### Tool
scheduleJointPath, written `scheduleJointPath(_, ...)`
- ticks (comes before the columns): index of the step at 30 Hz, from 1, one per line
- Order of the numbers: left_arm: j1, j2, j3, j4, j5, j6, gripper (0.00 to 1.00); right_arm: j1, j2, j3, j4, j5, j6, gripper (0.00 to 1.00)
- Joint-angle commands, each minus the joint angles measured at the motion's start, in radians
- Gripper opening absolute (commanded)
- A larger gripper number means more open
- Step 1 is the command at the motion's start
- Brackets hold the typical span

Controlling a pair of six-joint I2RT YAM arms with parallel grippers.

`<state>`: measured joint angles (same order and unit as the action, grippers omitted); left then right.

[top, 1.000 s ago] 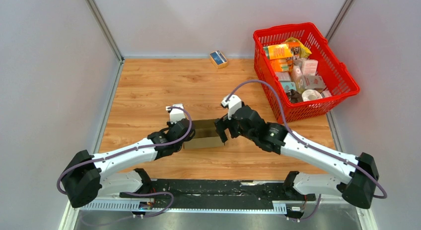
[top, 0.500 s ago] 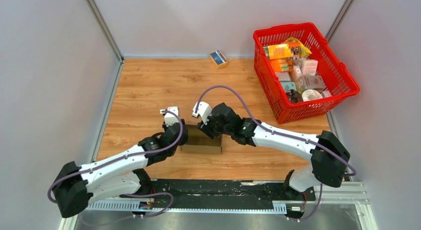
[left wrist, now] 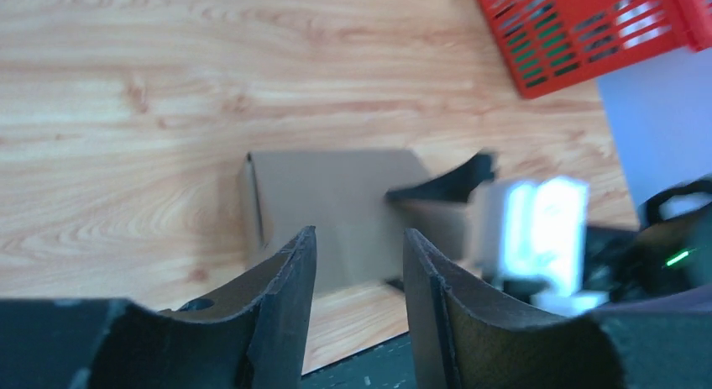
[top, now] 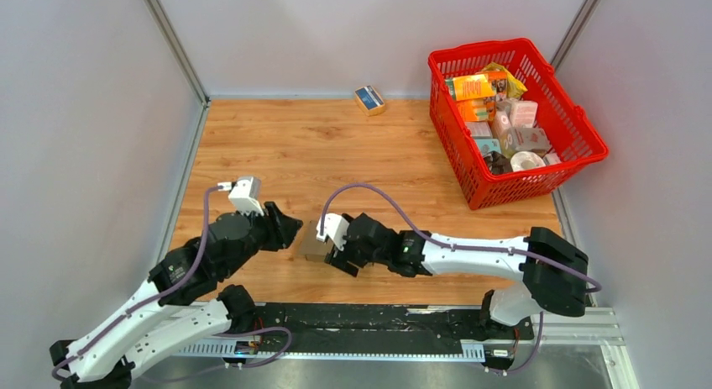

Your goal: Fold the paper box

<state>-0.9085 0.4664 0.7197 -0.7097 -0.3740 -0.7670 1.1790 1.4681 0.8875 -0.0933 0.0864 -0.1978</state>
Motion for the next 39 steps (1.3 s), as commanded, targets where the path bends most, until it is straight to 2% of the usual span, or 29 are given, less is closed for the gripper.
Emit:
scheduleJointPath(1, 0.002, 0.165, 0.159, -0.051, 0.056, 0.057, 0.48, 0.054, -0.034, -0.028, -0.022, 0.036, 0.188, 0.76)
scheduleJointPath(3, 0.013, 0.283, 0.162, -0.004, 0.095, 0.052, 0.42, 0.053, -0.038, -0.027, -0.074, 0.076, 0.320, 0.79)
scheduleJointPath(6, 0.016, 0.396, 0.101, 0.143, 0.170, 0.008, 0.29, 0.050, -0.133, -0.083, -0.100, 0.066, 0.427, 0.85)
scheduleJointPath(7, 0.016, 0.412, 0.042, 0.238, 0.196, -0.005, 0.28, 0.044, -0.164, -0.105, -0.098, 0.044, 0.483, 0.86)
scheduleJointPath(11, 0.016, 0.474, -0.120, 0.435, 0.268, -0.067, 0.28, 0.004, -0.356, -0.240, -0.102, -0.049, 0.619, 0.89)
scheduleJointPath(12, 0.014, 0.483, -0.152, 0.475, 0.292, -0.080, 0.28, -0.013, -0.426, -0.257, -0.102, -0.124, 0.644, 0.89)
scheduleJointPath(16, 0.014, 0.509, -0.301, 0.617, 0.304, -0.123, 0.25, -0.166, -0.503, -0.300, -0.080, -0.360, 0.768, 0.82)
scheduleJointPath(17, 0.014, 0.491, -0.316, 0.627, 0.290, -0.126, 0.25, -0.204, -0.499, -0.329, -0.025, -0.425, 0.823, 0.74)
scheduleJointPath(18, 0.014, 0.480, -0.331, 0.631, 0.282, -0.124, 0.25, -0.241, -0.462, -0.344, 0.018, -0.556, 0.848, 0.68)
scheduleJointPath(19, 0.014, 0.466, -0.347, 0.624, 0.274, -0.124, 0.26, -0.296, -0.434, -0.358, 0.055, -0.610, 0.866, 0.63)
scheduleJointPath(21, 0.014, 0.425, -0.347, 0.607, 0.261, -0.112, 0.27, -0.318, -0.340, -0.381, 0.156, -0.701, 0.879, 0.53)
scheduleJointPath(24, 0.014, 0.361, -0.309, 0.526, 0.230, -0.077, 0.32, -0.340, -0.244, -0.395, 0.187, -0.679, 0.853, 0.41)
scheduleJointPath(25, 0.014, 0.341, -0.275, 0.448, 0.210, -0.071, 0.35, -0.366, -0.236, -0.397, 0.170, -0.650, 0.842, 0.33)
scheduleJointPath(26, 0.016, 0.304, -0.258, 0.403, 0.187, -0.058, 0.41, -0.370, -0.236, -0.389, 0.085, -0.602, 0.821, 0.32)
scheduleJointPath(27, 0.017, 0.289, -0.218, 0.353, 0.132, -0.054, 0.49, -0.372, -0.258, -0.371, 0.035, -0.549, 0.775, 0.33)
scheduleJointPath(29, 0.034, 0.264, -0.186, 0.215, 0.072, -0.043, 0.59, -0.372, -0.294, -0.355, -0.037, -0.533, 0.753, 0.43)
scheduleJointPath(32, 0.089, 0.276, -0.169, 0.110, 0.073, -0.051, 0.62, -0.387, -0.350, -0.302, -0.159, -0.504, 0.719, 0.51)
scheduleJointPath(34, 0.176, 0.285, -0.199, 0.108, 0.108, -0.055, 0.63, -0.441, -0.353, -0.276, -0.180, -0.499, 0.718, 0.57)
scheduleJointPath(35, 0.203, 0.281, -0.216, 0.128, 0.171, -0.055, 0.63, -0.459, -0.344, -0.271, -0.178, -0.504, 0.713, 0.58)
scheduleJointPath(36, 0.241, 0.273, -0.256, 0.194, 0.203, -0.057, 0.64, -0.493, -0.309, -0.259, -0.181, -0.504, 0.709, 0.59)
scheduleJointPath(39, 0.252, 0.221, -0.321, 0.295, 0.257, -0.087, 0.69, -0.516, -0.205, -0.187, -0.184, -0.522, 0.644, 0.59)
